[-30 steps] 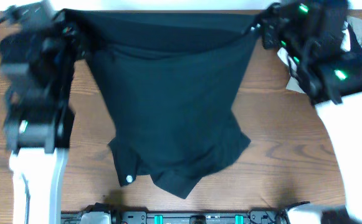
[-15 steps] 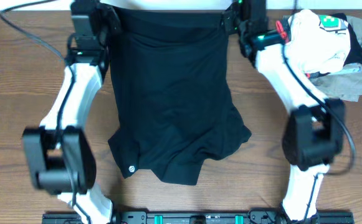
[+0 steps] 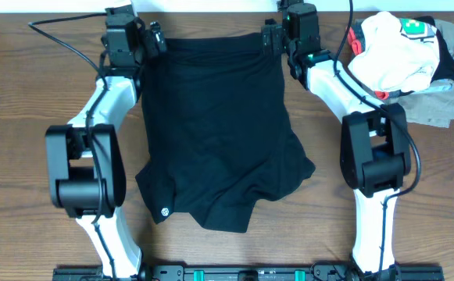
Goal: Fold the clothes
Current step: 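Release the shirt and move the left gripper to its left side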
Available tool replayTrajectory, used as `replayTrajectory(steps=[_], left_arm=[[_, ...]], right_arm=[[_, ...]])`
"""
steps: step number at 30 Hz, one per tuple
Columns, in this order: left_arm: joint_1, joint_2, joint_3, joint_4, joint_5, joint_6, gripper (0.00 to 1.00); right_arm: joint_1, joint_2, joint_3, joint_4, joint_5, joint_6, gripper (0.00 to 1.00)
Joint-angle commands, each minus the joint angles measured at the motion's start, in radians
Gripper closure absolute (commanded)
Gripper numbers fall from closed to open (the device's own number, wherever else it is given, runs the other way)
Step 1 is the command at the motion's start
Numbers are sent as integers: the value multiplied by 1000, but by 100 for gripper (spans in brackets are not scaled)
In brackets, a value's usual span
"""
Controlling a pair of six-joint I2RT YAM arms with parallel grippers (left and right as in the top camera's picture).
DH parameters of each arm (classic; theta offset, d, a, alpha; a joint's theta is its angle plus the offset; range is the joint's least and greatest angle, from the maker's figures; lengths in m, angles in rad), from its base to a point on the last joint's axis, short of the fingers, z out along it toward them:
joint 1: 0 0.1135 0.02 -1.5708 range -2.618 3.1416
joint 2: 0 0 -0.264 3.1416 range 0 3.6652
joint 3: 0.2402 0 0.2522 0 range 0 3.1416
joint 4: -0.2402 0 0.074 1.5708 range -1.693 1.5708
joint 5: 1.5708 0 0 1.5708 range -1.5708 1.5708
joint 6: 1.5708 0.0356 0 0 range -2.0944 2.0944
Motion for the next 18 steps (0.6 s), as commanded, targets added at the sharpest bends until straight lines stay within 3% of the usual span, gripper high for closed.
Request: replayTrajectory(steps=[1,10,17,18], left_arm=[[22,-120,6,-116,-13,9,2],[21,-385,6,-677,14,10,2],[21,-417,-15,-1006,24,9,1],[21,-413,-26,-1026,24,9,4]], right_arm=[[-14,-122,7,-79,-50,21,1],[-10,-286,7,-528,-257,22,1],[-11,-288,4,-741,-292,29,1],[-10,-288,4,-753,-292,29,1]])
